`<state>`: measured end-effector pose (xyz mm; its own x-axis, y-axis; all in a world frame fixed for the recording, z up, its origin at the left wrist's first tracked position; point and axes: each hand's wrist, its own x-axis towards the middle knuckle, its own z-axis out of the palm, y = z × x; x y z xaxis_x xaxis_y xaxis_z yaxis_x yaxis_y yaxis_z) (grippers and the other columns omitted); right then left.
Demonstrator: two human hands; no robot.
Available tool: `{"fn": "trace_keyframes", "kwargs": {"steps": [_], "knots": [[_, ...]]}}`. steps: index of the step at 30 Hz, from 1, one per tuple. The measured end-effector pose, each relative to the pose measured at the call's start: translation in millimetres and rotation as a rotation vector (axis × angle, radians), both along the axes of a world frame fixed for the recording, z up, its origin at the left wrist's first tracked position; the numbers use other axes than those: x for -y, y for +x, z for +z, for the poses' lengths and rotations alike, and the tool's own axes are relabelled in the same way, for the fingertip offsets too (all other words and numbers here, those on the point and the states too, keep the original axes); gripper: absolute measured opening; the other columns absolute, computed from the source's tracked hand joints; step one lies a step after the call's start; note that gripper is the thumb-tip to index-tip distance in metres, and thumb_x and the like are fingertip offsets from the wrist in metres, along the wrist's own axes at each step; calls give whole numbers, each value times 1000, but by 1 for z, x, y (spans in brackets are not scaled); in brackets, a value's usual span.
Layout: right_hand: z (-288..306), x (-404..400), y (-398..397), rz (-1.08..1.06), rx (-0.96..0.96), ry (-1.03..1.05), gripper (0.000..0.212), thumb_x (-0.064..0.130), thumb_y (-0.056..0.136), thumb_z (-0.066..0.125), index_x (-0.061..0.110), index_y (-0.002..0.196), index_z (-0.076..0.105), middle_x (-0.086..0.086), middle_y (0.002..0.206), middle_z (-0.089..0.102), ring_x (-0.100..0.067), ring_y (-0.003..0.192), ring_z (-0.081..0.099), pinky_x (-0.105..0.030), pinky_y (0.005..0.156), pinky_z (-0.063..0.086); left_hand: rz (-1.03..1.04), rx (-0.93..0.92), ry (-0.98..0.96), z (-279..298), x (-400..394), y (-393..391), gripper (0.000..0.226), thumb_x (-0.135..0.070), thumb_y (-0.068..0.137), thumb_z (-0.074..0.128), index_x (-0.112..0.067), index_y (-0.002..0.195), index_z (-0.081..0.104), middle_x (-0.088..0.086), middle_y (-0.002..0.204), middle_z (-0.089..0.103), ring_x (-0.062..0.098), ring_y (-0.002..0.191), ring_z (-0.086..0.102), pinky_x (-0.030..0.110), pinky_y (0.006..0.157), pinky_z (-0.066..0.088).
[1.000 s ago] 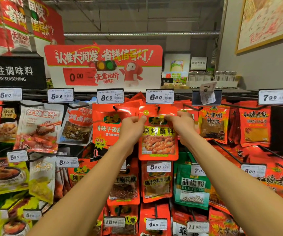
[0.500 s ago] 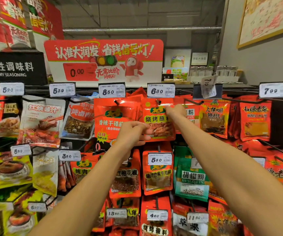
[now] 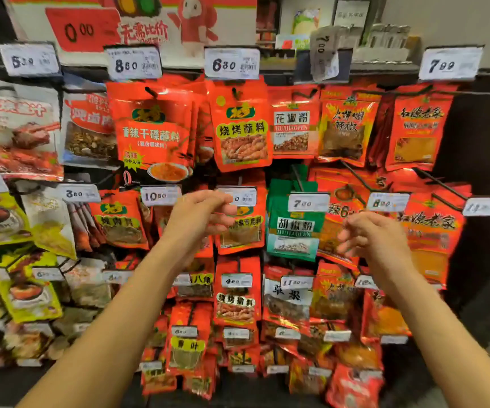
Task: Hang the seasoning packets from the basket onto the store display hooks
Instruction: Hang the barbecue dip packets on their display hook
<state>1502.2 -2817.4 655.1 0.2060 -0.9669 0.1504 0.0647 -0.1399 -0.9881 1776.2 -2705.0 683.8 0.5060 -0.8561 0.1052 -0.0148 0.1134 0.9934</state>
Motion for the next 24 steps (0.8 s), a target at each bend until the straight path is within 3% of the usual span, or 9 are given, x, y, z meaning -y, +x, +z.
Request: {"fn": "trace_keyframes", "kwargs": {"steps": [7, 13, 17, 19, 22, 24], "knots": [[-165, -35, -83, -47, -151, 399, 24, 0, 96, 51, 5, 76, 63, -12, 55, 62, -18, 38, 55, -21, 39, 43, 3, -218, 344, -150, -22, -80, 20, -12, 99, 54, -11, 88, 70, 2, 69, 71, 10, 52, 62, 20, 49, 49], [-295, -77, -128, -69, -337, 715, 20, 2, 95, 52, 5, 78, 64, -12, 60, 62, -23, 46, 57, -26, 45, 47, 3, -332, 752, -280, -52, -141, 15, -12, 100, 55, -10, 93, 68, 5, 73, 69, 14, 58, 60, 26, 58, 47], [-372, -102, -138, -101, -416, 886, 17, -2, 92, 52, 3, 81, 63, -14, 60, 61, -25, 47, 56, -26, 42, 47, 27, -379, 932, -363, -67, -153, 12, -9, 97, 56, -9, 92, 67, 10, 78, 63, 11, 49, 56, 19, 46, 45], [-420, -114, -140, -119, -459, 968, 20, -2, 93, 53, 4, 77, 63, -13, 58, 61, -24, 44, 55, -24, 40, 47, 15, -379, 1033, -415, -73, -156, 14, -9, 96, 57, -12, 87, 67, 11, 78, 64, 15, 54, 57, 18, 46, 45], [-504, -134, -140, -105, -532, 1085, 16, 1, 94, 56, 4, 80, 63, -19, 68, 61, -25, 49, 57, -25, 46, 50, -1, -408, 1174, -500, -82, -158, 6, -8, 94, 60, -10, 91, 65, 14, 79, 58, 18, 55, 49, 22, 53, 39], [-566, -146, -138, -82, -585, 1151, 9, 1, 96, 56, 0, 89, 62, -20, 70, 59, -20, 45, 59, -24, 43, 49, -26, -388, 1255, -560, -88, -156, 7, -16, 97, 60, -12, 96, 66, 10, 81, 64, 18, 59, 56, 25, 59, 42]]}}
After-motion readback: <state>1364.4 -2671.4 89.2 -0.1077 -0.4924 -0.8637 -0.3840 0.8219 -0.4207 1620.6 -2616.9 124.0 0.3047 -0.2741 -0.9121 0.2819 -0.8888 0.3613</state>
